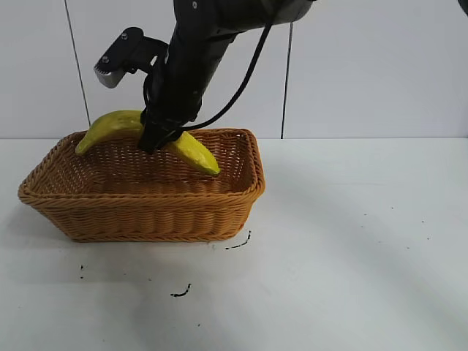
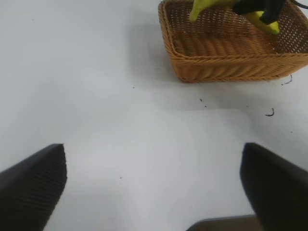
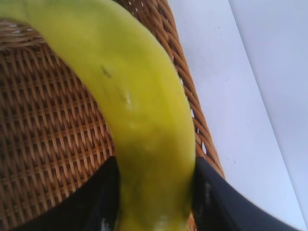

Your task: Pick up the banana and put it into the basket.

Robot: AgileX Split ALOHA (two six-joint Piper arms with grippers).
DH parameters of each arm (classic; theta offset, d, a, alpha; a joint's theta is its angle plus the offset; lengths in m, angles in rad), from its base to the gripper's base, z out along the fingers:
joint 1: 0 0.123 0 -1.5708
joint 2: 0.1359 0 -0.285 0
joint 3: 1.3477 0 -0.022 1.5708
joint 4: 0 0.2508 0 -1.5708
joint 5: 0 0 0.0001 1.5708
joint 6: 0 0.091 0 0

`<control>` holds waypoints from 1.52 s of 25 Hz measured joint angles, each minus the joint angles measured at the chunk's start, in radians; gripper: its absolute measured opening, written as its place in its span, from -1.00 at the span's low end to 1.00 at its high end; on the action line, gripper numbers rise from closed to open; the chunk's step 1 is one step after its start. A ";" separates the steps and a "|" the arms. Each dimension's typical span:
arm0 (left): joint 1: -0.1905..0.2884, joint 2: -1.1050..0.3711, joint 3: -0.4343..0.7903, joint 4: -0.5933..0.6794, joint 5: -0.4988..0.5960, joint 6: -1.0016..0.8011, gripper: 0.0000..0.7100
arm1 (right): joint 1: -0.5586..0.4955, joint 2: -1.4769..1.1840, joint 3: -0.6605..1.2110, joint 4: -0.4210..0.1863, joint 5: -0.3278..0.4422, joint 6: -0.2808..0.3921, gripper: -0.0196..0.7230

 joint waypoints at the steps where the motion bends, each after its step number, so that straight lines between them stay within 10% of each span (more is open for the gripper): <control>1: 0.000 0.000 0.000 0.000 0.000 0.000 0.96 | 0.000 0.000 0.000 0.002 0.000 0.000 -0.09; 11: 0.000 0.000 0.000 0.000 0.000 0.000 0.96 | 0.000 0.000 -0.003 0.006 -0.002 0.001 0.77; 26: 0.000 0.000 0.000 0.000 0.000 0.000 0.96 | -0.157 -0.047 -0.242 0.033 0.385 0.538 0.82; 38: 0.000 0.000 0.000 0.000 0.000 0.000 0.96 | -0.546 -0.047 -0.267 0.013 0.579 0.585 0.82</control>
